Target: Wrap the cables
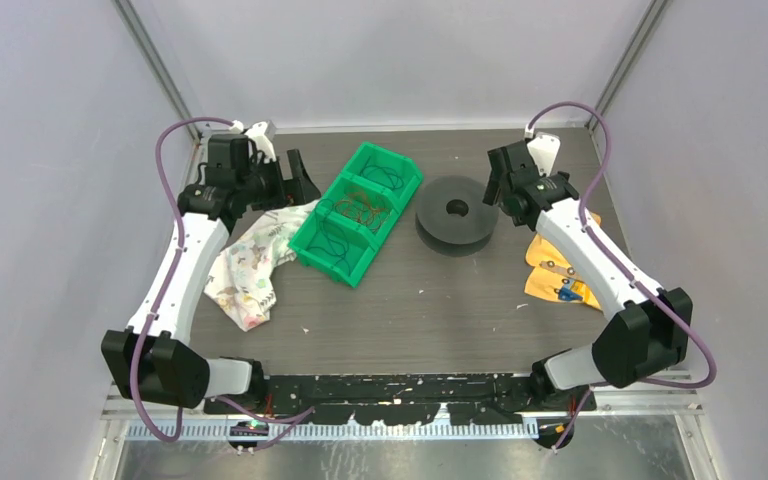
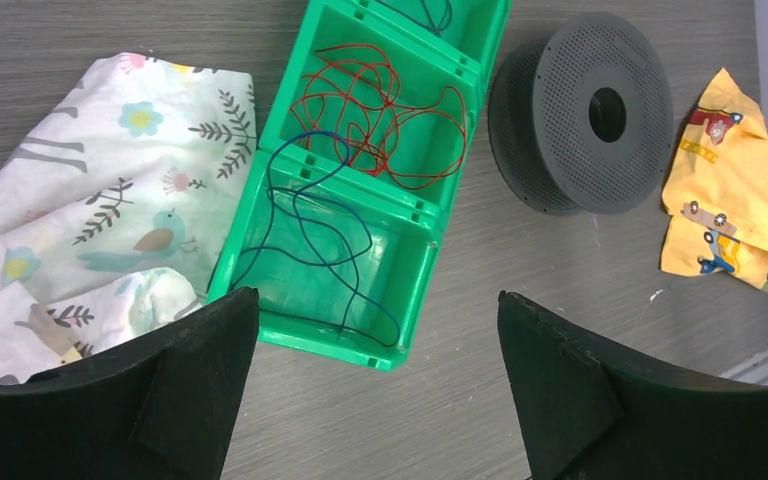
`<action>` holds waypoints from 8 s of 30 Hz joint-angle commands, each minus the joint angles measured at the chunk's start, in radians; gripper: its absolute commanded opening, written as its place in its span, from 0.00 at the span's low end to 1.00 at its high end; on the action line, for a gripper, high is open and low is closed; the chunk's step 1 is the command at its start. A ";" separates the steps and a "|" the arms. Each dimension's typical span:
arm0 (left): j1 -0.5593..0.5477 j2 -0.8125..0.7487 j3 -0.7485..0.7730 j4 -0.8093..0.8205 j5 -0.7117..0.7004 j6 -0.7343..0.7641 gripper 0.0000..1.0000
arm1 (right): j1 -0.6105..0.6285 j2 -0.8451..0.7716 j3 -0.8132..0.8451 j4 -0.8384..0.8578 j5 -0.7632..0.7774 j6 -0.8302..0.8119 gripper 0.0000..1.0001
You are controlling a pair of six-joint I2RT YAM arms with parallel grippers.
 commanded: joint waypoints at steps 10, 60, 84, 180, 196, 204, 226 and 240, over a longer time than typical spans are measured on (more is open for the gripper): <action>0.004 0.003 0.015 0.012 0.068 -0.013 0.92 | -0.001 -0.115 -0.122 0.173 -0.161 -0.045 1.00; 0.004 -0.003 0.029 -0.099 -0.003 -0.001 0.92 | -0.393 0.125 -0.464 0.950 -1.004 0.491 0.06; 0.004 0.040 0.038 -0.034 0.021 -0.090 0.92 | 0.183 0.131 0.039 0.243 0.120 -0.244 0.01; -0.382 1.311 1.224 0.065 -0.726 0.095 0.61 | -0.124 -0.325 -0.054 0.067 -0.017 -0.215 0.82; -0.395 1.193 1.135 0.129 -0.704 0.158 0.01 | -0.130 -0.302 -0.042 0.073 -0.023 -0.219 0.82; -0.399 1.004 1.088 0.083 -0.677 0.240 0.01 | -0.132 -0.303 -0.031 0.088 -0.049 -0.202 0.82; -0.399 1.141 1.177 -0.119 -0.677 0.252 0.74 | -0.132 -0.332 -0.038 0.066 -0.099 -0.167 0.82; -0.379 1.268 1.176 -0.079 -0.677 0.242 0.66 | -0.132 -0.344 -0.035 0.048 -0.103 -0.163 0.82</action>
